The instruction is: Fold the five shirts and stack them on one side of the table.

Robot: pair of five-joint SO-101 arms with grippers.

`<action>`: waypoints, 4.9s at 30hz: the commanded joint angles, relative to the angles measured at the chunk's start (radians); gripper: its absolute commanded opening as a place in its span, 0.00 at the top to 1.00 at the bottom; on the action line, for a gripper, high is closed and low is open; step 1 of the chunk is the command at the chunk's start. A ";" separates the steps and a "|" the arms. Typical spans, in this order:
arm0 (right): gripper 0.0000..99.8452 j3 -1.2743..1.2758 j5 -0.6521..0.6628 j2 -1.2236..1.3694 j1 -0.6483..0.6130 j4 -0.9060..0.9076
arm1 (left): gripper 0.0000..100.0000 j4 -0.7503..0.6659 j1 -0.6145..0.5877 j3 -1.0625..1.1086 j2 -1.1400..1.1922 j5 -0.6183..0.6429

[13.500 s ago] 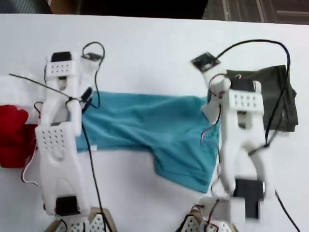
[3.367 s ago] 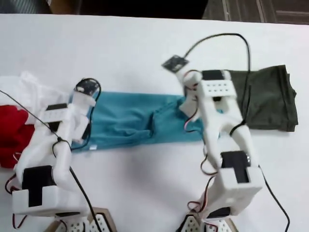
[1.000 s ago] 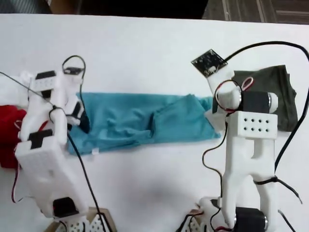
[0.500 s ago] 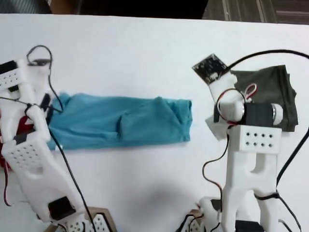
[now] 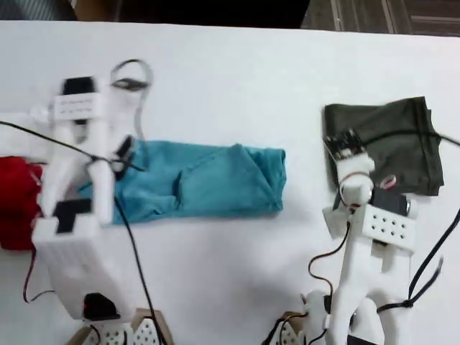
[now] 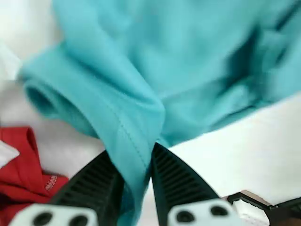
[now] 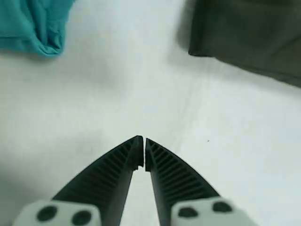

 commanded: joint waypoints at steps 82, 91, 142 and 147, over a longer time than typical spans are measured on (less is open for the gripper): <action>0.89 -0.813 -0.285 0.696 -0.280 0.354 | 0.80 -0.333 -0.187 0.160 -0.017 -0.103; 0.84 -0.957 -0.287 0.730 -0.372 0.469 | 0.80 -0.404 -0.153 0.220 -0.017 -0.103; 0.83 -0.578 -0.347 0.885 -0.449 0.024 | 0.80 -0.442 -0.123 0.490 -0.446 -0.106; 0.88 -0.580 -0.347 0.903 -0.449 0.015 | 0.80 -0.483 -0.117 0.555 -0.496 -0.106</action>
